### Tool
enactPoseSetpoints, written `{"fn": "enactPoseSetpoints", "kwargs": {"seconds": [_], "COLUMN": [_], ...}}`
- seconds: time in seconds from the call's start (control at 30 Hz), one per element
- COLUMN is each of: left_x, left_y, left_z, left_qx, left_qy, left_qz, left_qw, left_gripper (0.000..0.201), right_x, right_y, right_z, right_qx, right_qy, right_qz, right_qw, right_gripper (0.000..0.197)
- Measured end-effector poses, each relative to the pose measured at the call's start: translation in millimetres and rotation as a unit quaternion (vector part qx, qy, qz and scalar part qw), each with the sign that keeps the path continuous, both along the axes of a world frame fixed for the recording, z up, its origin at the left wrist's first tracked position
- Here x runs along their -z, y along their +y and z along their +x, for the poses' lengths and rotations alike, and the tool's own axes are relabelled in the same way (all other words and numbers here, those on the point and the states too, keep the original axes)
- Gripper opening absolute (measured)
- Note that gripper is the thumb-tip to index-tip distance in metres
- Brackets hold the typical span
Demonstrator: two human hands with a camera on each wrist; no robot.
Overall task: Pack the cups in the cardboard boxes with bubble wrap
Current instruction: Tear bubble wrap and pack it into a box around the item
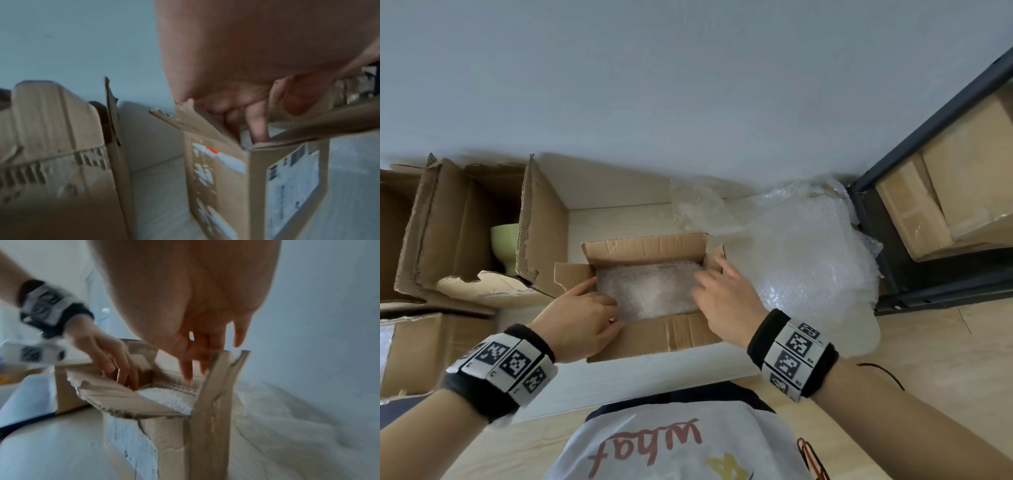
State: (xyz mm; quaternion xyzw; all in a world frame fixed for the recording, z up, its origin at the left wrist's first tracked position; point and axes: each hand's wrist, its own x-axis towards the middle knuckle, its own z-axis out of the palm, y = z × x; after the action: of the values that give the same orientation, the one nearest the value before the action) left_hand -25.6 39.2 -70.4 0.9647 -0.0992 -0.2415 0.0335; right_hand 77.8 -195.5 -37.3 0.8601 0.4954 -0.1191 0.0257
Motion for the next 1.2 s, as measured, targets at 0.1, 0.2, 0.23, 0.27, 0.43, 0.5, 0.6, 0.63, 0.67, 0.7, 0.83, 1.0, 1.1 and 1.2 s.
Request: {"fn": "enactPoseSetpoints", "kwargs": {"seconds": [0.1,0.2,0.23,0.27,0.43,0.5,0.6,0.63,0.67,0.7,0.83,1.0,1.1,1.2], "left_x": [-4.3,-6.7,-5.9,-4.8,4.3,4.8,3.7,3.4,2.8,2.4,0.9,-2.1,-2.4,-1.0], "left_y": [-14.9,-34.7,-40.2,-44.0,-50.6,-50.5,-50.1,-49.6,-48.6,-47.4,-42.8,-42.0,-39.3,-36.9], "left_z": [-6.2,-5.9,-4.2,-2.2,4.4,6.1,6.4,5.6,4.9,4.9,10.8,18.5,19.2,18.6], "left_qx": [-0.072,-0.080,-0.074,-0.071,-0.054,-0.046,-0.073,-0.083,-0.087,-0.088,-0.063,-0.098,-0.184,-0.142], "left_qy": [-0.009,0.023,0.031,0.036,0.066,0.080,0.101,0.110,0.119,0.126,0.139,0.178,0.190,0.174], "left_qz": [-0.080,-0.120,-0.122,-0.120,-0.092,-0.089,-0.121,-0.133,-0.141,-0.144,-0.130,-0.146,-0.193,-0.197], "left_qw": [0.994,0.989,0.989,0.990,0.992,0.992,0.985,0.982,0.979,0.978,0.980,0.968,0.945,0.954], "left_gripper": [0.073,0.077,0.078,0.078,0.077,0.076,0.075,0.075,0.074,0.074,0.075,0.069,0.060,0.054], "right_x": [-0.5,10.2,19.4,29.6,77.7,92.5,106.9,109.4,111.2,112.3,110.9,104.7,98.3,87.0], "right_y": [-34.4,-73.4,-86.8,-98.6,-131.9,-134.4,-134.6,-134.8,-135.1,-135.6,-136.6,-134.1,-134.4,-142.0], "right_z": [10.8,35.5,46.0,55.5,80.4,82.3,81.4,81.2,81.2,81.2,82.7,89.0,95.8,100.3], "right_qx": [0.111,0.239,0.275,0.303,0.443,0.470,0.470,0.464,0.457,0.448,0.439,0.481,0.503,0.517], "right_qy": [-0.066,-0.044,-0.027,-0.016,0.063,0.073,0.056,0.045,0.035,0.024,0.002,0.042,0.059,0.079], "right_qz": [0.193,0.116,0.066,0.023,-0.061,-0.054,-0.052,-0.054,-0.054,-0.055,-0.045,-0.004,0.018,0.061], "right_qw": [0.973,0.963,0.959,0.953,0.892,0.878,0.879,0.883,0.887,0.892,0.897,0.876,0.862,0.850], "right_gripper": [0.022,0.023,0.026,0.030,0.055,0.058,0.057,0.055,0.052,0.049,0.035,0.027,0.022,0.019]}}
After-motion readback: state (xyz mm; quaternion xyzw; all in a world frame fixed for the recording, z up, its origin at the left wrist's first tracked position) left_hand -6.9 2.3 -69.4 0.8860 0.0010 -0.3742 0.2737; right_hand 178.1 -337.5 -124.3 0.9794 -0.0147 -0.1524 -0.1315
